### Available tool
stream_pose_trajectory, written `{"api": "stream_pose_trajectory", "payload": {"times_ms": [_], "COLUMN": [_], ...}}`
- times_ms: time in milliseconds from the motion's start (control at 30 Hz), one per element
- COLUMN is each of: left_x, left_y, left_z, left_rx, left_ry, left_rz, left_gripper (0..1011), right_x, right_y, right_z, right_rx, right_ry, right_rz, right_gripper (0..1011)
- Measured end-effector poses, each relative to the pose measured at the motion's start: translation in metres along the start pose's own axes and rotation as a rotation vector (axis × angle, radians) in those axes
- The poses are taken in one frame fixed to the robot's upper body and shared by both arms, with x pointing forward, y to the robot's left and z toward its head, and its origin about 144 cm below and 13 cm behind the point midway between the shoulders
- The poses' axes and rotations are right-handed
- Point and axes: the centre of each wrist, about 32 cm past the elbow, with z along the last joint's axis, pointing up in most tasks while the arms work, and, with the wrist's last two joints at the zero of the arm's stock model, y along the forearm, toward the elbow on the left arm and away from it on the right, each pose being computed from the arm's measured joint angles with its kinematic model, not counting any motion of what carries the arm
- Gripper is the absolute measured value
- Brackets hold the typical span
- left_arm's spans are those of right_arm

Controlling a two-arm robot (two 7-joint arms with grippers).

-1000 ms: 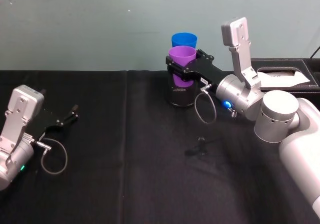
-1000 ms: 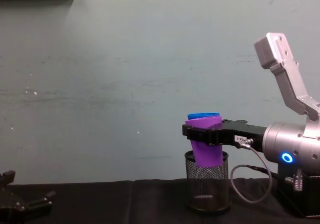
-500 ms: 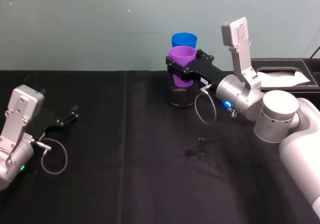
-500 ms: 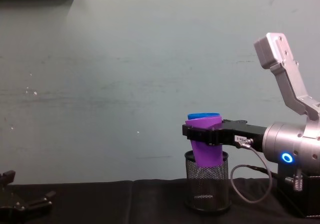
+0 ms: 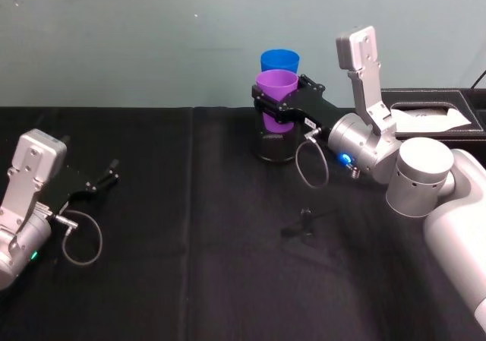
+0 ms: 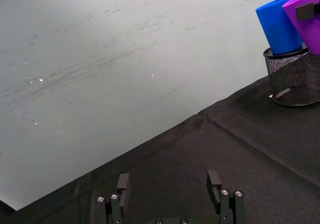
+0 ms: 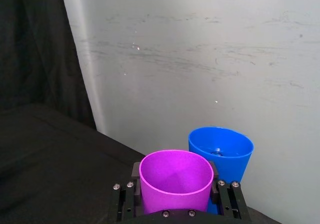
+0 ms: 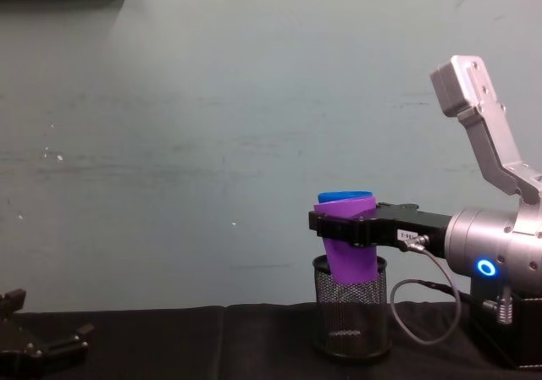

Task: Pick up one cup with a gripper and tap it against the other cup.

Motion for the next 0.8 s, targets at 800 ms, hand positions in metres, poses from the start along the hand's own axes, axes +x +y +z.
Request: {"api": "stream_pose_trajectory", "payload": {"times_ms": [800], "left_x": [0.0000], "left_y": [0.0000], "left_z": [0.0000], "left_rx": [0.000], "left_ry": [0.000], "left_rz": [0.000], "left_gripper": [1000], "right_x": [0.0000], "right_y": [0.0000], "right_z": [0.0000], "right_rx": [0.000], "right_ry": [0.000], "right_rz": [0.000], "right_gripper": [747]}}
